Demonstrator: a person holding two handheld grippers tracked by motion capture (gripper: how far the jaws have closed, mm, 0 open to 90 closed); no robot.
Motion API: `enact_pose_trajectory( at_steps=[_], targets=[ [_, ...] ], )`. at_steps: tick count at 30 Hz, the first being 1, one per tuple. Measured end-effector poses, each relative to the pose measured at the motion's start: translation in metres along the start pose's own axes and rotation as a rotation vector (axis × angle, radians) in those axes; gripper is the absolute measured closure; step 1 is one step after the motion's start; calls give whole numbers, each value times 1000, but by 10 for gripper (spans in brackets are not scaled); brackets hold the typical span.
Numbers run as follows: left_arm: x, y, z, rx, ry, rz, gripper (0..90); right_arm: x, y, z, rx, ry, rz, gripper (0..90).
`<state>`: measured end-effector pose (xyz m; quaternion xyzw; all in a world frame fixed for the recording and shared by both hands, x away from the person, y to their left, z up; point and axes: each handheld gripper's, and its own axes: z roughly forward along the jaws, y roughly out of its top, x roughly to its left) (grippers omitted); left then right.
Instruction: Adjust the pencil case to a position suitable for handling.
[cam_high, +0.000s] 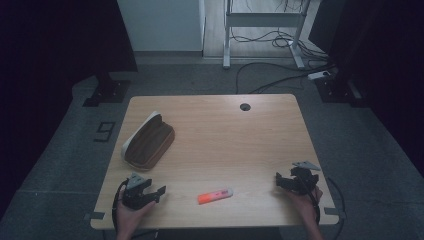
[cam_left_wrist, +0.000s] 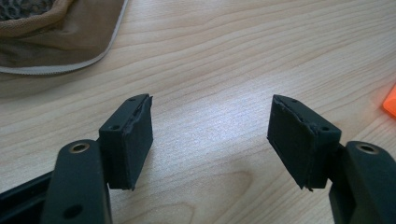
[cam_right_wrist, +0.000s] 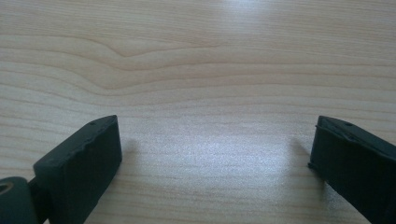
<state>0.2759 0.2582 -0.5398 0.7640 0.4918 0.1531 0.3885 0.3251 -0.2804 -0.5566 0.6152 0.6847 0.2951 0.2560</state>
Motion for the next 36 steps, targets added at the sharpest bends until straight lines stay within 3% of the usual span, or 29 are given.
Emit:
enact_pose_trajectory(
  at_steps=[9, 19, 30, 36],
  targets=[
    [0, 0, -1, -6, -2, 0, 314, 1, -2, -3, -14, 16, -13, 74],
    [1, 1, -3, -20, -6, 1, 314, 2, -2, -3, -16, 19, -16, 80],
    [5, 9, -24, -105, -23, -25, 305, 2, -2, -3, -18, 23, -18, 87],
    [3, 16, -32, -122, -15, -4, 301, 2, -2, -3, -18, 23, -18, 88]
  ],
)
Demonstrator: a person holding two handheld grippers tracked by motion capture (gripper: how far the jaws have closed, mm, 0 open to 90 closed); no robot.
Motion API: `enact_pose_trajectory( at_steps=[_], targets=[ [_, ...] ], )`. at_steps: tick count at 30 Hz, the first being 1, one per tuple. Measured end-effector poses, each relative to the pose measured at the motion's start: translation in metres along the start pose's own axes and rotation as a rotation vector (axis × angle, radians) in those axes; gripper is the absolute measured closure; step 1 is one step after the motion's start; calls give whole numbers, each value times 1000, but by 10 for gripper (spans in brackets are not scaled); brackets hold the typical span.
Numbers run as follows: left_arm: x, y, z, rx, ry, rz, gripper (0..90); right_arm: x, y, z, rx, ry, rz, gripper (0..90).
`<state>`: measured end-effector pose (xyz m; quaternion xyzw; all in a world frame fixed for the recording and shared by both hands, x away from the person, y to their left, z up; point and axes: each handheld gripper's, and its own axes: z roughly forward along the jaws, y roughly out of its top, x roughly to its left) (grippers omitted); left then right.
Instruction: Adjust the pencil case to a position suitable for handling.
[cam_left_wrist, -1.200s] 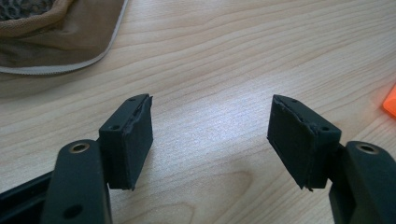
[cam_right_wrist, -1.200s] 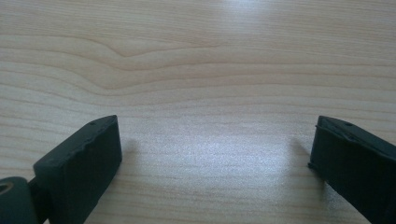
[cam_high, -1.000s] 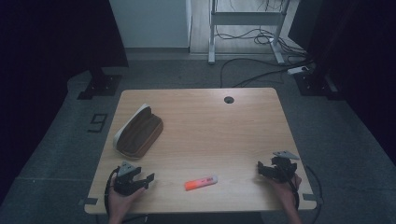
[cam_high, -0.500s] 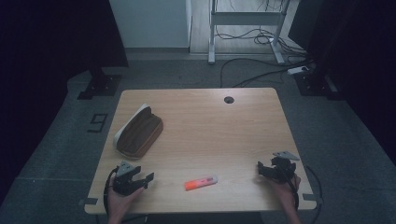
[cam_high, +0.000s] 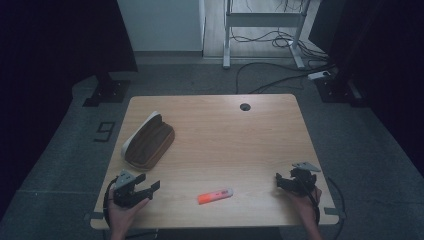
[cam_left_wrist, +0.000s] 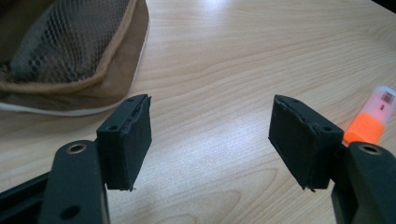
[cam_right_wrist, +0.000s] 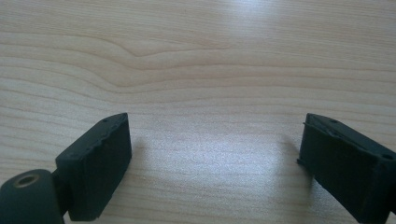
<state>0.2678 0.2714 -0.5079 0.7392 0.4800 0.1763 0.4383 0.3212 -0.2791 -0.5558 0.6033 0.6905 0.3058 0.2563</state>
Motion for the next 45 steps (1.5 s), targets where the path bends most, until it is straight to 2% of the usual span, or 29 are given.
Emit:
enact_pose_trajectory(
  at_steps=[5, 13, 19, 34, 45],
  targets=[
    [1, 10, -5, -30, 13, 23, 297, 0, 0, 0, 0, 0, 0, 88],
    [5, 21, -8, -56, 15, 32, 290, 0, 0, 0, 0, 0, 0, 88],
    [11, 25, -10, -65, 45, 29, 283, 0, 0, 0, 0, 0, 0, 88],
    [40, 32, -31, -111, 112, 3, 295, 0, 0, 0, -4, -4, 3, 99],
    [71, 27, -35, -100, 179, -49, 303, 0, 0, 0, -5, -6, 4, 106]
  ],
)
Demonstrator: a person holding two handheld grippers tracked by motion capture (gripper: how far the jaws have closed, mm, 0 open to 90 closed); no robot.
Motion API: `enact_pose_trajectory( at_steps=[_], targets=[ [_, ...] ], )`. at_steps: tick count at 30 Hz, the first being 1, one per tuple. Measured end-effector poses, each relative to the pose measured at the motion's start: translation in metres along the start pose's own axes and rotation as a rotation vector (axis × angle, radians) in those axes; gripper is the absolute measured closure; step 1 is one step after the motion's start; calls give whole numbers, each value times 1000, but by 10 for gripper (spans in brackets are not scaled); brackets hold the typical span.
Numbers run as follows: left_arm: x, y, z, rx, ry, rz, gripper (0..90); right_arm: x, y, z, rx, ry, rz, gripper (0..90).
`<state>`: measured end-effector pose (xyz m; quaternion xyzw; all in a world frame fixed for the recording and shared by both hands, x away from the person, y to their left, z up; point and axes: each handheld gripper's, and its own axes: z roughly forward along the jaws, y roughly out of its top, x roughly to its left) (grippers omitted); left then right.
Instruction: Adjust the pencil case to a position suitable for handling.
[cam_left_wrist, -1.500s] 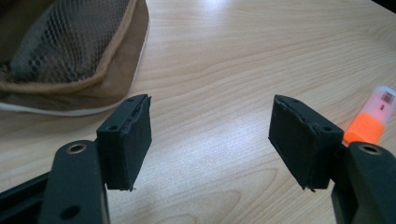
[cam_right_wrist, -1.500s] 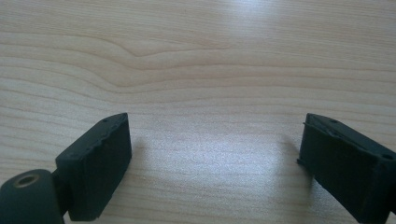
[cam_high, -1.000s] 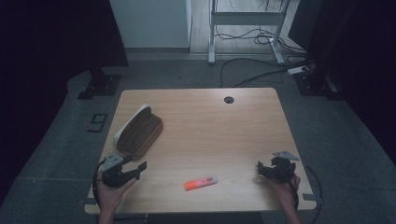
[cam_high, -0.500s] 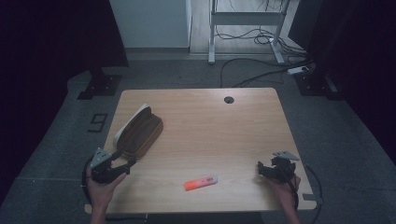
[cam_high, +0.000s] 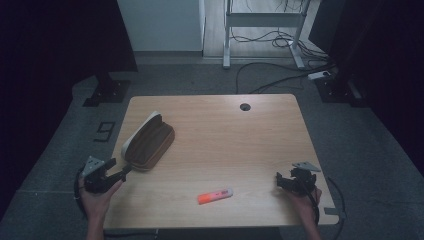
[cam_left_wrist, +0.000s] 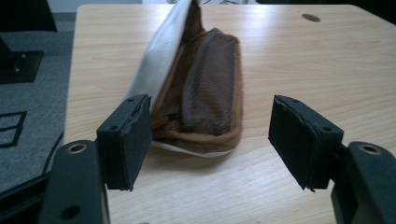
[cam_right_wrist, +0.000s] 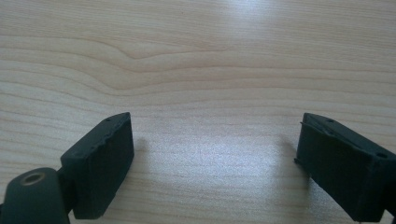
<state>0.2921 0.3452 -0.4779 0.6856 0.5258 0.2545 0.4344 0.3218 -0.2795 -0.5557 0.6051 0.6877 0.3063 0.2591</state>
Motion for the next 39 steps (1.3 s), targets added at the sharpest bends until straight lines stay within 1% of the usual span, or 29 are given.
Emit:
enact_pose_trajectory(
  at_steps=[7, 13, 18, 19, 21, 24, 27, 29, 32, 35, 39],
  targets=[
    [7, 3, 14, 24, 10, 17, 304, 0, 0, 0, -1, -2, 0, 111],
    [17, 5, 29, 49, 24, 14, 304, 0, 0, 0, -2, -2, 1, 112],
    [24, 6, 37, 63, 27, 23, 308, 0, 0, 0, -2, -2, 1, 113],
    [29, 6, 40, 63, 22, 16, 312, 0, 0, 0, -2, -3, 2, 114],
    [31, 7, 42, 64, 23, 13, 312, 0, 0, 0, -2, -2, 1, 113],
    [35, 10, 46, 66, 16, 23, 317, 0, 0, 0, -2, -3, 2, 114],
    [37, 13, 53, 78, 4, 44, 317, 0, 0, 0, -3, -3, 2, 115],
    [38, 15, 57, 75, 0, 57, 323, 0, 0, 0, -3, -3, 2, 116],
    [40, 16, 61, 79, -7, 57, 333, 0, 0, 0, -3, -3, 2, 116],
    [43, 16, 66, 88, -5, 58, 348, 0, 0, 0, -4, -4, 3, 117],
    [44, 15, 69, 82, -8, 60, 380, 0, 0, 0, -4, -4, 3, 118]
  ],
)
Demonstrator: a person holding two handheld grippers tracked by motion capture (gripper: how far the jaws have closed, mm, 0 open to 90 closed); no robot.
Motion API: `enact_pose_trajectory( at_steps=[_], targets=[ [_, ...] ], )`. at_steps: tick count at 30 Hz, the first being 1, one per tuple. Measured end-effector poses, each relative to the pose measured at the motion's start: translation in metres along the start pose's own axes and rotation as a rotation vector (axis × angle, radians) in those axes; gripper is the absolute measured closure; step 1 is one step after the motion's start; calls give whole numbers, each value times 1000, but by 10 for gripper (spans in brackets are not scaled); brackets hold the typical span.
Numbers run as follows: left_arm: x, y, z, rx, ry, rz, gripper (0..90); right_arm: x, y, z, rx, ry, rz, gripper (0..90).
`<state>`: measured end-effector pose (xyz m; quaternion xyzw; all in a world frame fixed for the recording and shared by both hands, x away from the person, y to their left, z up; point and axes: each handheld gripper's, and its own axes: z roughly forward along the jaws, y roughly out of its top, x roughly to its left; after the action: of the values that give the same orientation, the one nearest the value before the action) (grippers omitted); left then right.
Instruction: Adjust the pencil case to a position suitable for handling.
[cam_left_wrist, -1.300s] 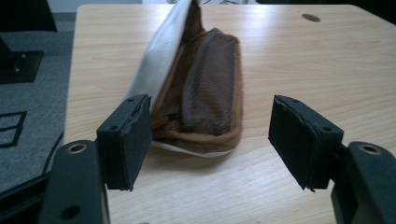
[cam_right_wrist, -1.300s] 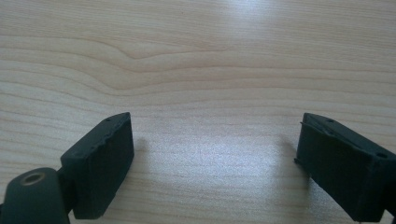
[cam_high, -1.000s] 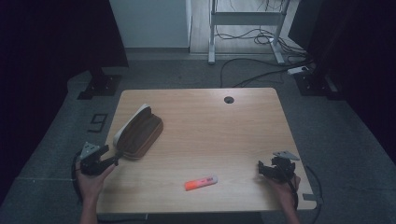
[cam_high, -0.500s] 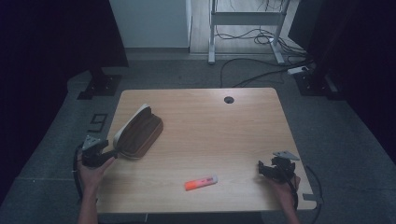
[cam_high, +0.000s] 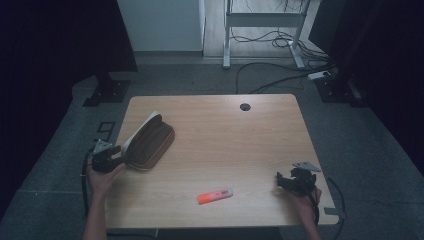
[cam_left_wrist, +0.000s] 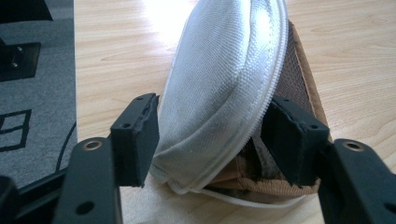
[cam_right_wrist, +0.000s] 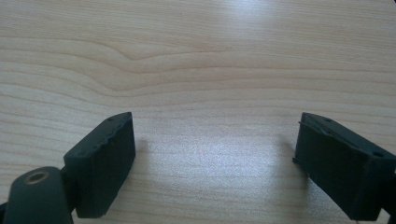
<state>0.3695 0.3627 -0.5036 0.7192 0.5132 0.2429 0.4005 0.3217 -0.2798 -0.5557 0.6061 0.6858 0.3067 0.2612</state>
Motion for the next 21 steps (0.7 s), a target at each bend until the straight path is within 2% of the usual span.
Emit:
enact_pose_trajectory(
  at_steps=[6, 8, 17, 21],
  targets=[
    [0, 2, 4, -17, -4, -2, 463, 0, 0, 0, 0, 0, -1, 119],
    [-1, 2, 6, -15, 2, -4, 519, 0, 0, 0, 0, 0, 0, 119],
    [-3, 2, 7, 12, 88, -13, 749, 0, 0, 0, 0, -3, 3, 122],
    [-5, -1, 6, 11, 101, -12, 803, 0, 0, 0, 0, -3, 3, 122]
  ],
)
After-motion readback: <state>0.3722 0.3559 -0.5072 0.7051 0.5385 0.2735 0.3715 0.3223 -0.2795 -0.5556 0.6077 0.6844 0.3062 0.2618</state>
